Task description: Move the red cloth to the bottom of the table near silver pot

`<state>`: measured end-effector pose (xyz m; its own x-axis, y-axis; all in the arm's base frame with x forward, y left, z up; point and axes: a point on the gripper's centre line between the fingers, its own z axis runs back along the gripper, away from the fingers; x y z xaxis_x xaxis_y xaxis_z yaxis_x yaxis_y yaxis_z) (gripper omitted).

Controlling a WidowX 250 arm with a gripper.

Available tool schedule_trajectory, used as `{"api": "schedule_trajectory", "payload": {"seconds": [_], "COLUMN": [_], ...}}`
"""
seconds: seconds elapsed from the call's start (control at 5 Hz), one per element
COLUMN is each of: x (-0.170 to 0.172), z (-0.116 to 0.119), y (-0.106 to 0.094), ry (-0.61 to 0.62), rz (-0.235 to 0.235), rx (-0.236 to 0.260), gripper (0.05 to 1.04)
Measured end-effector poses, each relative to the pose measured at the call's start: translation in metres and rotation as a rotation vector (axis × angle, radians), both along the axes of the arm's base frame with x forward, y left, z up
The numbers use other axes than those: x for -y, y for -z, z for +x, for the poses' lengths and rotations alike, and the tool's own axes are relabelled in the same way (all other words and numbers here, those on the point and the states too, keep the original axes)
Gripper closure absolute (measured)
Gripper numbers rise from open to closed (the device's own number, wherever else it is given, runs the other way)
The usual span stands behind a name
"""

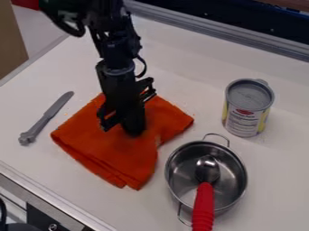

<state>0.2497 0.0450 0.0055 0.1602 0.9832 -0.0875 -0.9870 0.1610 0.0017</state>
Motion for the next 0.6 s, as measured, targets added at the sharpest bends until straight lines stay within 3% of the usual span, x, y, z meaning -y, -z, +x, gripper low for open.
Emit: {"api": "schedule_trajectory", "payload": {"seconds": [0.4,0.6], "x": [-0.007,-0.012], "z": [-0.021,-0.026], "y": [-0.002,-0.002], "ry": [-0.098,-0.104], "rz": [0.068,0.067], "rx": [0.077,0.094], "gripper": [1.031,1.031]}}
